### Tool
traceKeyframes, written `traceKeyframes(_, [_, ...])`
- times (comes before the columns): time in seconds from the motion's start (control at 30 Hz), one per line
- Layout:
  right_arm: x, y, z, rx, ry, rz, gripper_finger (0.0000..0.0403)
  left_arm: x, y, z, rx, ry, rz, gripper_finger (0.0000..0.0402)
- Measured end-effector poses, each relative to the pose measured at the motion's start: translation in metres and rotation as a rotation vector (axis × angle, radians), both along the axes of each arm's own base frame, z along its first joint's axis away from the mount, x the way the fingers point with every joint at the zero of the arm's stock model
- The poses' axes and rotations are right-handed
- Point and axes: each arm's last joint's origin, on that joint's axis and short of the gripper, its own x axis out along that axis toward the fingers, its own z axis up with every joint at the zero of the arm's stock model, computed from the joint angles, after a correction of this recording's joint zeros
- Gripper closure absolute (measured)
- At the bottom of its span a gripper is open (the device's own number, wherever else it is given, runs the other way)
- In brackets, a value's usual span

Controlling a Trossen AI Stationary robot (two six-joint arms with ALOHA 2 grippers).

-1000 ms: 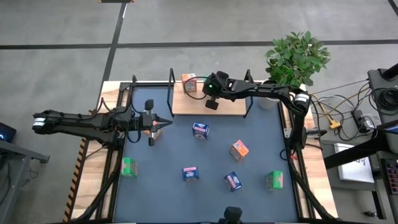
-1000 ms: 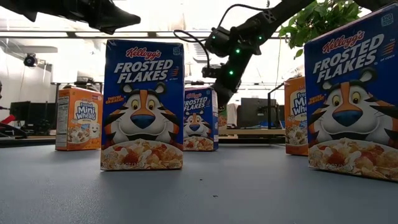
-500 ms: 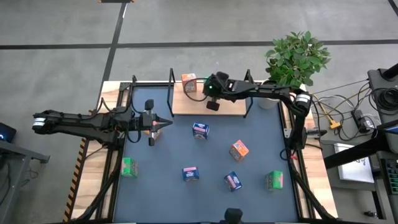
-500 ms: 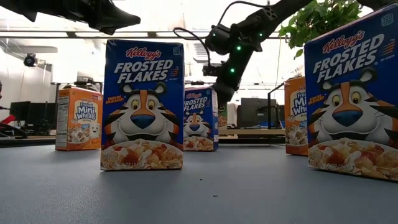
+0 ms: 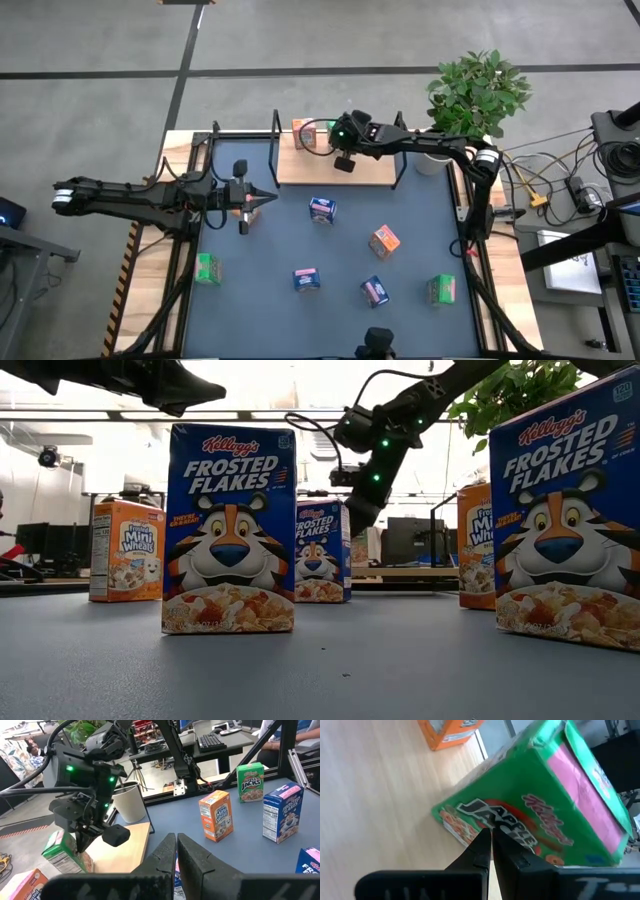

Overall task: Stack cereal on shelf
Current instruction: Put the center green cereal box on the shelf

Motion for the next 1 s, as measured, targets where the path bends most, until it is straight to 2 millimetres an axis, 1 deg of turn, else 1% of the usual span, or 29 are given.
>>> traceKeyframes(0.1, [0.0005,0.0008,-0.0001,0.018,-0.02,-0.01,0.0394,0.0,0.0001,-0.0001,0.0,0.001,0.0,0.0402])
traceKeyframes(0.3, [0.0051,0.0045,-0.0004,0.094,-0.088,0.036,0.0394,0.0,0.0001,-0.0002,0.0,0.002,0.0,0.0402])
traceKeyframes(0.47, [0.0079,0.0026,0.0013,0.077,-0.128,0.03,0.0394,0.0,0.0,-0.0003,0.0,0.003,0.0,0.0402])
traceKeyframes(1.0, [0.0091,0.0008,0.0029,0.061,-0.151,0.024,0.0394,0.0,0.0,0.0,0.0,0.0,0.0,0.0402])
